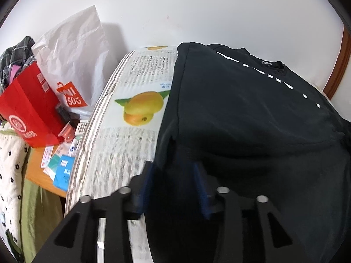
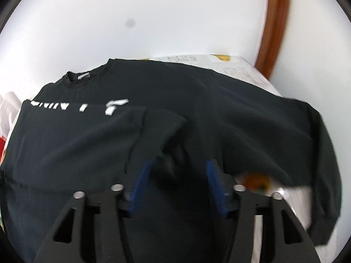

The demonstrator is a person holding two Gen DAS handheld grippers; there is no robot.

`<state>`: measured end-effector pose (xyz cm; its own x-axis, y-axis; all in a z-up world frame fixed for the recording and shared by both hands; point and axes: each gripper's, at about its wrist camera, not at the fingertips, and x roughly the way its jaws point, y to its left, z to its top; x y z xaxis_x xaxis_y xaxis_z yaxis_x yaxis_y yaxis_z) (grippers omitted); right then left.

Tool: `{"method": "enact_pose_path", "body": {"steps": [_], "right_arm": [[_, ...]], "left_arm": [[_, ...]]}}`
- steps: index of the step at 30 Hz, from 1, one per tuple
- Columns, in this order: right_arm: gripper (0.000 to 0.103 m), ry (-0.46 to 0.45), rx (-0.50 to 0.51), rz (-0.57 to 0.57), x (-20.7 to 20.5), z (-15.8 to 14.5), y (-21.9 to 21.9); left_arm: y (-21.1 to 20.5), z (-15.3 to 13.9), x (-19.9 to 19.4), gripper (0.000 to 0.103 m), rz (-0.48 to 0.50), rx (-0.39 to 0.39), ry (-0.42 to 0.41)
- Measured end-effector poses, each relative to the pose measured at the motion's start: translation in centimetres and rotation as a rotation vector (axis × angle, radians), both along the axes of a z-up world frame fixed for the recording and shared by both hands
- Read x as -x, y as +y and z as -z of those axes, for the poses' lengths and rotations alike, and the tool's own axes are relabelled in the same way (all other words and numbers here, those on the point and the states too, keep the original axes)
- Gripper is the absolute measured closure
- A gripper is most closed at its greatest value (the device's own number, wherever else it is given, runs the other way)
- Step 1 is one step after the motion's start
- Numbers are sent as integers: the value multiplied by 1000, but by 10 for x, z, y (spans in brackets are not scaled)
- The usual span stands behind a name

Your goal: Fold small clothes

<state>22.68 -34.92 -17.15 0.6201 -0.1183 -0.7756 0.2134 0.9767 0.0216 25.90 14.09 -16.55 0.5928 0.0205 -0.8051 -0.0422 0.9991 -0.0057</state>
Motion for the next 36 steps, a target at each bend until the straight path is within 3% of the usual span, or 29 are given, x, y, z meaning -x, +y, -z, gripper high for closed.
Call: {"method": "enact_pose_path", "body": {"steps": [3, 10, 16, 23, 25, 27, 28, 29, 30, 31, 36], "right_arm": [[38, 11, -6, 10, 32, -3, -10], [33, 14, -23, 2, 117, 2, -20], [33, 26, -49, -39, 175, 20, -15], [33, 62, -57, -96, 216, 41, 10], [38, 59, -42, -93, 223, 46, 15], [59, 41, -43, -111, 230, 45, 19], [63, 38, -37, -113, 232, 43, 21], [75, 27, -2, -106, 235, 40, 24], [85, 24, 24, -107, 237, 38, 27], [87, 25, 40, -106, 240, 38, 28], [88, 33, 34, -104, 256, 40, 28]], "left_arm": [[-6, -5, 21, 52, 17, 12, 8], [-4, -4, 73, 50, -8, 32, 31], [-2, 9, 119, 50, 5, 93, 78], [-13, 12, 160, 50, 10, 55, 80], [-19, 12, 166, 58, 3, 17, 84], [-21, 11, 172, 84, 11, 27, 81], [-21, 11, 175, 89, 16, 34, 81], [-19, 11, 177, 93, 22, 39, 80], [-18, 11, 180, 95, 23, 36, 78], [-17, 10, 182, 95, 23, 32, 76], [-14, 10, 197, 96, 20, 10, 80]]}}
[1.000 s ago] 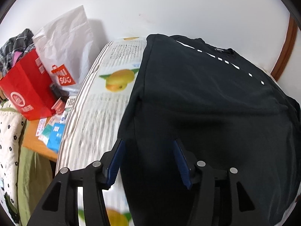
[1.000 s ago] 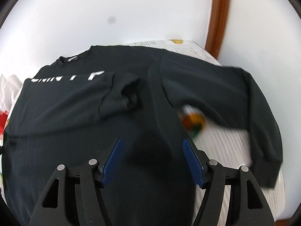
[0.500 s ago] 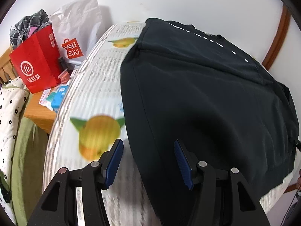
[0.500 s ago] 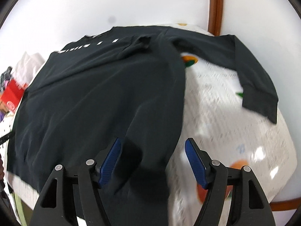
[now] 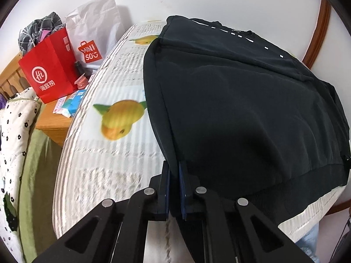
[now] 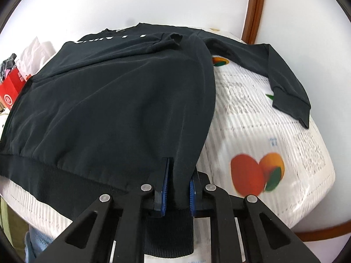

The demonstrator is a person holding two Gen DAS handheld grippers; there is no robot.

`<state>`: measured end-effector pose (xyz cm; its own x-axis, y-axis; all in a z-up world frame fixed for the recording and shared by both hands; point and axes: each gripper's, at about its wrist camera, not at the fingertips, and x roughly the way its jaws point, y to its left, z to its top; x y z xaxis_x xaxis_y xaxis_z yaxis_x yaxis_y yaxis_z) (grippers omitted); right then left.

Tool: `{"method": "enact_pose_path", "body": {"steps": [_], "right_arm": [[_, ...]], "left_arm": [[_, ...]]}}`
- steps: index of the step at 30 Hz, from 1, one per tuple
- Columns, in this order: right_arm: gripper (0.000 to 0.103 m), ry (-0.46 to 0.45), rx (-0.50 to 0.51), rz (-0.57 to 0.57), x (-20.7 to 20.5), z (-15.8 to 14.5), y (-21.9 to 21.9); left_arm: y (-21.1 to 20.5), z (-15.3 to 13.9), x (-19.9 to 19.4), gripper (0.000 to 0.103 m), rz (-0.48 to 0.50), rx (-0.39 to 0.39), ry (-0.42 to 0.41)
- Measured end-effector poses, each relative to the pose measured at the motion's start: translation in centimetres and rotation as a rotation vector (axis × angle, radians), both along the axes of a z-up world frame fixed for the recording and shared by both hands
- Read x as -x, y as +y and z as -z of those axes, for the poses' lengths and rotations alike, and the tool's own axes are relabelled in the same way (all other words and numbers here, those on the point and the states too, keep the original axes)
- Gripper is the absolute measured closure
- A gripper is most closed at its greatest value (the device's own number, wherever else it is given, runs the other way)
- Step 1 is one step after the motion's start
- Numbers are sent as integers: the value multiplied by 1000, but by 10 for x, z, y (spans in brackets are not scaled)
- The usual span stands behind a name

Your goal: Fold small clothes

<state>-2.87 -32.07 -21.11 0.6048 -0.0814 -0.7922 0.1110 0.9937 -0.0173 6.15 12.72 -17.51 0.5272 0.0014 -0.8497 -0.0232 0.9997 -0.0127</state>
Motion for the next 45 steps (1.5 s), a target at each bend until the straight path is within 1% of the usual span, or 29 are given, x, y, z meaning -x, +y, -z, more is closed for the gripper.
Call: {"method": "enact_pose_path", "body": {"steps": [4, 5, 7, 8, 9, 10, 11, 12, 13, 14, 15, 17, 20, 25, 29, 31, 33, 34, 36, 37, 38, 40, 42, 44, 45], "right_arm": [[88, 0, -7, -12, 6, 0, -1], [87, 2, -9, -14, 6, -1, -1], [84, 16, -20, -9, 2, -3, -7], [80, 24, -42, -7, 0, -4, -10], [77, 30, -61, -3, -4, -6, -15], [75, 26, -67, 7, -6, -9, -20], [70, 14, -58, 23, -8, -13, -26], [62, -6, -45, 39, -10, -18, -32], [58, -31, -32, 55, -11, -23, -38], [51, -59, -21, 73, -12, -28, -46], [47, -82, -11, 96, -15, -32, -56], [46, -106, 26, 158, -22, -37, -76], [45, -107, 74, 247, -39, -37, -109], [45, -69, -1, 321, -70, -19, -158], [45, -55, -43, 346, -96, -5, -174], [43, -46, -38, 355, -103, 1, -172], [39, -43, -10, 371, -115, 5, -173], [39, -46, 6, 388, -120, 6, -175], [39, -53, -8, 407, -124, 5, -178], [40, -55, -11, 411, -126, 6, -181], [44, -59, -9, 420, -129, 6, -184], [57, -64, -6, 432, -132, 7, -189], [91, -61, 14, 439, -134, 6, -193], [101, -48, 31, 444, -138, 6, -197], [103, -43, 32, 444, -139, 6, -198]], "left_arm": [[0, -2, 6, 94, -6, 2, 1], [0, -3, 5, 91, -7, 5, -1], [0, -5, 4, 91, 0, 16, -14], [0, -7, 3, 89, -1, 22, -15], [-1, -8, 1, 84, -4, 21, -16], [-2, -10, -2, 82, -4, 21, -21], [-4, -12, -5, 79, 0, 22, -29], [-6, -14, -8, 74, 5, 20, -34], [-9, -16, -12, 70, 10, 14, -36], [-12, -18, -17, 64, 17, 8, -38], [-14, -20, -22, 56, 20, 4, -43], [-20, -23, -32, 50, 23, -1, -55], [-31, -25, -49, 50, 37, -9, -53], [-46, -23, -70, 50, 36, 3, -55], [-56, -20, -82, 50, 48, 23, -43], [-59, -19, -86, 50, 52, 13, -41], [-61, -18, -89, 50, 50, -4, -36], [-60, -17, -90, 50, 48, -7, -36], [-59, -14, -93, 50, 41, -13, -27], [-58, -12, -95, 50, 37, -16, -21], [-55, -9, -95, 50, 33, -15, -17], [-50, -6, -93, 50, 24, -2, -12], [-45, -4, -93, 50, 22, 17, -15], [-43, -3, -92, 50, 23, 25, -19], [-42, -3, -92, 50, 25, 27, -22]]}}
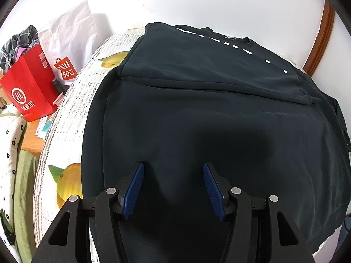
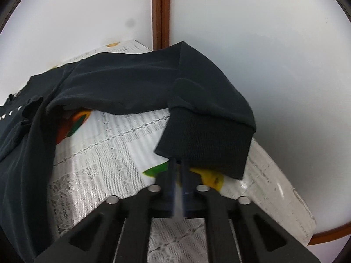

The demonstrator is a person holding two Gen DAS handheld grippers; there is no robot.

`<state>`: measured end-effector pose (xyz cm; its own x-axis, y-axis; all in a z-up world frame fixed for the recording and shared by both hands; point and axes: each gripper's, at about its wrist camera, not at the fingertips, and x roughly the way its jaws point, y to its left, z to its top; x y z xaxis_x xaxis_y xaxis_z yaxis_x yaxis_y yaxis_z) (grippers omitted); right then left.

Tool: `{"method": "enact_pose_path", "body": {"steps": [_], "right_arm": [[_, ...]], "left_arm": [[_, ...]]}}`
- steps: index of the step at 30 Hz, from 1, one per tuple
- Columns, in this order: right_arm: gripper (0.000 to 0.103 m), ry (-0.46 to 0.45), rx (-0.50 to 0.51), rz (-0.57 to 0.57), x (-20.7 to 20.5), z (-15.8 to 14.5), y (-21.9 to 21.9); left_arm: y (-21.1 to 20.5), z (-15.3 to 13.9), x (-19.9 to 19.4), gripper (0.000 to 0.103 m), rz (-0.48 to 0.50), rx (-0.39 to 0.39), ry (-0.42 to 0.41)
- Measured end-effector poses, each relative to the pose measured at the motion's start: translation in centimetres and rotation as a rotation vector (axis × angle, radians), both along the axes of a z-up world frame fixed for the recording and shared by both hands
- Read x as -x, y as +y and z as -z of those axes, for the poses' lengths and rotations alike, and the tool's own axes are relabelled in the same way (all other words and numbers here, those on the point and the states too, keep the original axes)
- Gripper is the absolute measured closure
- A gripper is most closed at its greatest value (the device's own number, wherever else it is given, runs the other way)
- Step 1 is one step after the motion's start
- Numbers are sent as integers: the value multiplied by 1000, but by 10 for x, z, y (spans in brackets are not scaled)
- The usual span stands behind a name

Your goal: Fold small clothes

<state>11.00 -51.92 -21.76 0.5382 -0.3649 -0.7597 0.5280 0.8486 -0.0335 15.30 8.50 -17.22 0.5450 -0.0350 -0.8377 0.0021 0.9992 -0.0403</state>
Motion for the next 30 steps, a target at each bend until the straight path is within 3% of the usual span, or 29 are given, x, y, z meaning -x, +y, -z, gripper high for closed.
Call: {"method": "enact_pose_path", "body": {"steps": [5, 16, 19, 21, 26, 30], "right_arm": [[103, -23, -30, -30, 6, -8, 0], [103, -98, 28, -127, 15, -55, 35], [85, -96, 8, -106, 7, -46, 23], [63, -84, 24, -83, 1, -37, 18], [58, -30, 114, -43, -12, -20, 14], [55, 29, 116, -6, -22, -4, 2]], "left_arm": [[1, 0, 3, 50, 5, -1, -14], [12, -1, 12, 50, -6, 45, -41], [10, 0, 13, 48, -4, 31, -46], [8, 0, 13, 48, -9, 18, -45], [7, 0, 12, 47, -22, 14, -42], [4, 4, 9, 45, -26, -11, -40]]}}
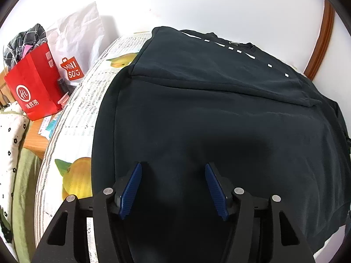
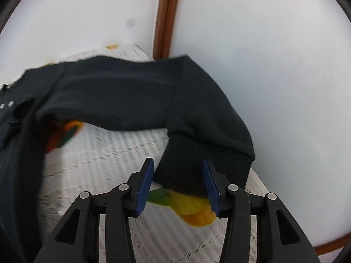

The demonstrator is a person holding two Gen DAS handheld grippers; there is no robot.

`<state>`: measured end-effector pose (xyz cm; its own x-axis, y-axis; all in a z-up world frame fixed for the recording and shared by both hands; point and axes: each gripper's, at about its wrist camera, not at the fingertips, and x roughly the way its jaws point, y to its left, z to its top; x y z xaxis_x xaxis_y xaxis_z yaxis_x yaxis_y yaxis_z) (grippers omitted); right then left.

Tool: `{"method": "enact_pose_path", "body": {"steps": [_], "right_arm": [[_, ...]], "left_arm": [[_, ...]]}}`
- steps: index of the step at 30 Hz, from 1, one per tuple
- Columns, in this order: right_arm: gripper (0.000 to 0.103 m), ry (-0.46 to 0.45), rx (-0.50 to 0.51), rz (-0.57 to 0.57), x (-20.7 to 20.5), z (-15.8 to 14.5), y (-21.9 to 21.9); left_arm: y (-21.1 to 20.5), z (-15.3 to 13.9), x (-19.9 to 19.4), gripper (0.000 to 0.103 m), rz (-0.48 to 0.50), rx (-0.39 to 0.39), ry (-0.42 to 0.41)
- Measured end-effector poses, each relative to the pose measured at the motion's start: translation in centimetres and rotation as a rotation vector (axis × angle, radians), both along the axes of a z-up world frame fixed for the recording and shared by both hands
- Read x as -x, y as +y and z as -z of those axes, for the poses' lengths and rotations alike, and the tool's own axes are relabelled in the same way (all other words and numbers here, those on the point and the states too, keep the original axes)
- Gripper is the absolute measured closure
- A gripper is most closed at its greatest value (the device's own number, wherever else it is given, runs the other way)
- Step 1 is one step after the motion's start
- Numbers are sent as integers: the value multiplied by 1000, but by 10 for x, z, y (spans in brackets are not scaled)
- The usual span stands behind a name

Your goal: Fold small clothes

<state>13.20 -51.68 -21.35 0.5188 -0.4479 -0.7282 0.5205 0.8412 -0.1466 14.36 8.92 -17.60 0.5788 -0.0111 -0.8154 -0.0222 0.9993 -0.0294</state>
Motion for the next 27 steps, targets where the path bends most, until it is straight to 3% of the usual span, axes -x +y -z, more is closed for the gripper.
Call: {"method": "enact_pose_path", "body": {"steps": [5, 7, 8, 9, 13, 16, 21, 24, 27], "right_arm": [[55, -6, -31, 5, -2, 2, -8], [67, -8, -41, -8, -2, 2, -10], [82, -3, -32, -17, -2, 2, -10], [91, 7, -19, -23, -3, 2, -10], [94, 22, -10, -33, -2, -2, -8], [94, -23, -78, -62, 8, -19, -1], [94, -86, -85, -139, 15, -66, 36], [94, -149, -115, -223, 11, -103, 73], [94, -195, -141, -316, -1, -133, 114]], "left_arm": [[-5, 3, 0, 42, 3, -39, -16], [-3, 3, 0, 42, 2, -36, -19], [-3, 3, 0, 42, 1, -33, -21], [-2, 3, 1, 42, 1, -32, -23], [-2, 2, 3, 41, 5, -33, -24], [2, -1, 6, 41, 8, -21, -28], [16, -6, 12, 41, -14, -19, -49], [22, -8, 12, 41, -49, -93, -53], [25, -8, 14, 41, -45, -104, -67]]}}
